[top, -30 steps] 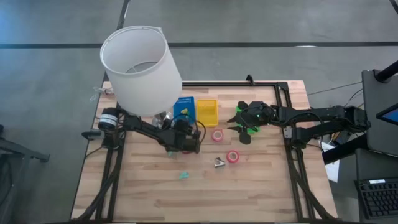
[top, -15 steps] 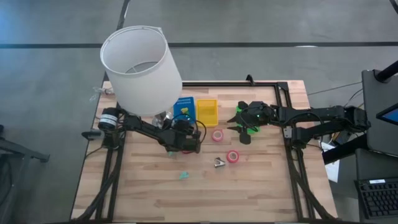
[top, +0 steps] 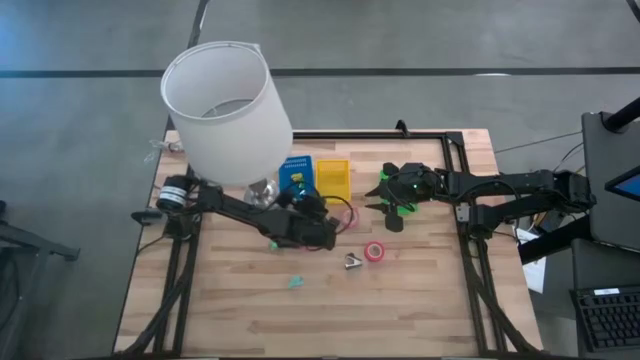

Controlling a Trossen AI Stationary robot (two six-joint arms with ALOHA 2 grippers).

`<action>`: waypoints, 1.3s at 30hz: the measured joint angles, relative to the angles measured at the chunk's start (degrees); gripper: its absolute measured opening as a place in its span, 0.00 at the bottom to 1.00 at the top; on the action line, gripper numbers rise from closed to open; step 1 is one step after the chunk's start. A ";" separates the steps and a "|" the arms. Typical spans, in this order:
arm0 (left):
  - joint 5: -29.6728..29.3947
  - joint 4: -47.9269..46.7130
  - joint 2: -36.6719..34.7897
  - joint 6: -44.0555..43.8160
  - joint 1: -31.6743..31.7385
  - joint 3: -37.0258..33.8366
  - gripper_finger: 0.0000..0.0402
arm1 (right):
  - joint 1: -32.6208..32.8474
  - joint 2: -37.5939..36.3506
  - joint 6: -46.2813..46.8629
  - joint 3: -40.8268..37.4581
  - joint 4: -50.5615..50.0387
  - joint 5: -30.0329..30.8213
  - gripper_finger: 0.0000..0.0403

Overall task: Pick and place Stapler, Stapler remover, tape
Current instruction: Put the black staple remover into the yellow bin

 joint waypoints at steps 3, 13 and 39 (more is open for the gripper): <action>0.00 -0.04 -0.07 3.12 -1.83 2.34 0.26 | 0.00 0.00 0.82 0.00 0.00 0.00 0.35; 8.76 -3.77 -1.06 11.72 -7.40 7.09 0.19 | 0.02 0.00 3.23 -1.57 0.05 -0.62 0.35; 17.07 -6.61 -3.62 27.50 -11.01 6.78 0.18 | 19.15 6.62 17.76 -4.43 7.67 0.72 0.32</action>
